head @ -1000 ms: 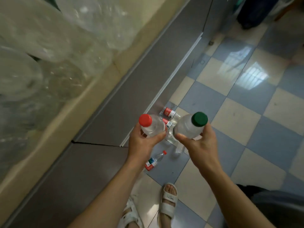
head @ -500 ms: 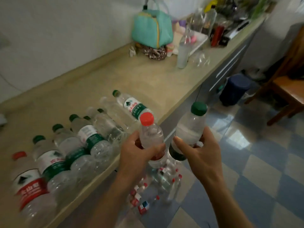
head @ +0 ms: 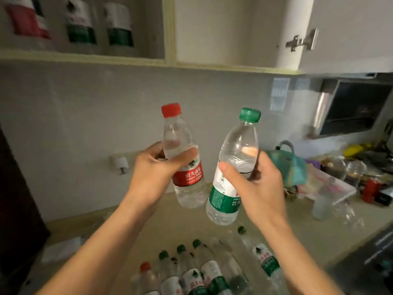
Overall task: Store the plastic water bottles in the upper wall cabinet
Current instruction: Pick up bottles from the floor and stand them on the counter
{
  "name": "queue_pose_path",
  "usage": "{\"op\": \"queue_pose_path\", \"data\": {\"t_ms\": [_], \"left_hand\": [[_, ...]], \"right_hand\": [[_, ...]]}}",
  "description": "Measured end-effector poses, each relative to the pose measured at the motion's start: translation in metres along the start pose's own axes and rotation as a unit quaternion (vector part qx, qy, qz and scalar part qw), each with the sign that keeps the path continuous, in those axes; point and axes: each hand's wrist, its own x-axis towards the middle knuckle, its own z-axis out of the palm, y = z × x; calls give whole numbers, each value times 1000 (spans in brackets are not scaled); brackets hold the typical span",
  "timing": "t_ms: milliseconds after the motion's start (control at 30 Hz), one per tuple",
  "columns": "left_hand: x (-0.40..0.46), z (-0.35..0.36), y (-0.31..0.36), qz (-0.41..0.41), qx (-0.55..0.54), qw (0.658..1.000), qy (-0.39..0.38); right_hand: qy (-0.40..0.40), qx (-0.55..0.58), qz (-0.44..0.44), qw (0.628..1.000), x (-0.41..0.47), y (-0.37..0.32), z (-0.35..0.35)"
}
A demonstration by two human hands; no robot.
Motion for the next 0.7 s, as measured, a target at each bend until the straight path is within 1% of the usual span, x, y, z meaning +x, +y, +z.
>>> {"op": "queue_pose_path", "data": {"t_ms": [67, 200, 300, 400, 467, 533, 600, 700], "left_hand": [[17, -36, 39, 35, 25, 998, 46], [43, -108, 118, 96, 50, 988, 108], [58, -151, 169, 128, 40, 980, 150], [77, -186, 208, 157, 27, 969, 192], [94, -203, 228, 176, 25, 959, 219], [114, -215, 239, 194, 47, 947, 251], [137, -222, 244, 216, 80, 932, 279], [171, -226, 239, 238, 147, 914, 292]], "right_hand": [[-17, 9, -39, 999, 23, -33, 36], [-34, 57, -106, 992, 65, -99, 103], [-56, 76, -141, 986, 94, -141, 146], [-64, 62, -185, 979, 120, -175, 183], [-60, 45, -201, 977, 142, -194, 203], [-65, 28, -207, 976, 167, -208, 219], [-59, -15, -216, 975, 193, -214, 232], [-42, -86, -220, 971, 225, -213, 247]]}}
